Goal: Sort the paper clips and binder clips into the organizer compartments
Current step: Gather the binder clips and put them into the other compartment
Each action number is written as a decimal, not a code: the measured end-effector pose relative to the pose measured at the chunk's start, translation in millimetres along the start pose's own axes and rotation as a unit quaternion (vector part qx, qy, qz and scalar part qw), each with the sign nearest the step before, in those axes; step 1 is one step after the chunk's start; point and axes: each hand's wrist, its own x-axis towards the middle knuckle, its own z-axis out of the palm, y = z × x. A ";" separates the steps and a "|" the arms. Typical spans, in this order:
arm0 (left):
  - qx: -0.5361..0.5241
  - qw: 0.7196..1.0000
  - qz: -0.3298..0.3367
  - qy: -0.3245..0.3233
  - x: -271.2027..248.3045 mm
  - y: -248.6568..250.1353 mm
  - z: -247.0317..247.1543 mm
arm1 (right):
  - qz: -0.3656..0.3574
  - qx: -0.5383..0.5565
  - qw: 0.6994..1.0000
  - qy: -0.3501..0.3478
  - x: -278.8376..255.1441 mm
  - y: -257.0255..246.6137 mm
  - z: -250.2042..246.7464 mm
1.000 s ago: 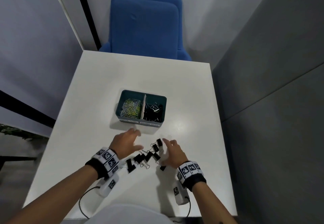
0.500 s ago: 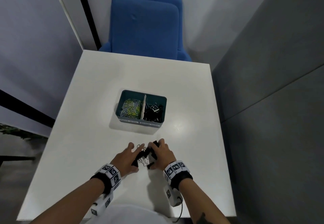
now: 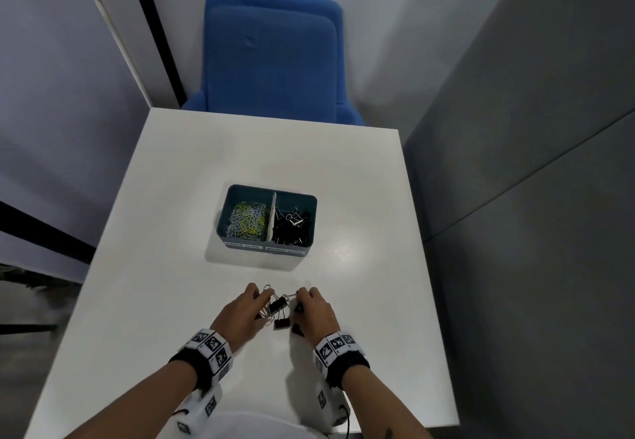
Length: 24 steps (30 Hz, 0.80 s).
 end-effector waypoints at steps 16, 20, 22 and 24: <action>-0.063 0.986 0.070 0.138 70.9 84.6 -131.3 | -0.021 0.050 0.990 0.129 -10.3 0.4 -65.9; -0.040 0.987 0.039 0.151 76.0 77.9 -131.3 | -0.034 0.060 0.981 0.183 8.0 -24.2 -102.1; -0.010 0.983 0.051 0.178 65.1 69.5 -120.8 | -0.043 0.072 0.975 0.207 21.7 -37.5 -121.1; 0.007 0.984 0.061 0.168 50.4 56.7 -105.8 | -0.054 0.097 0.967 0.229 34.0 -50.5 -137.4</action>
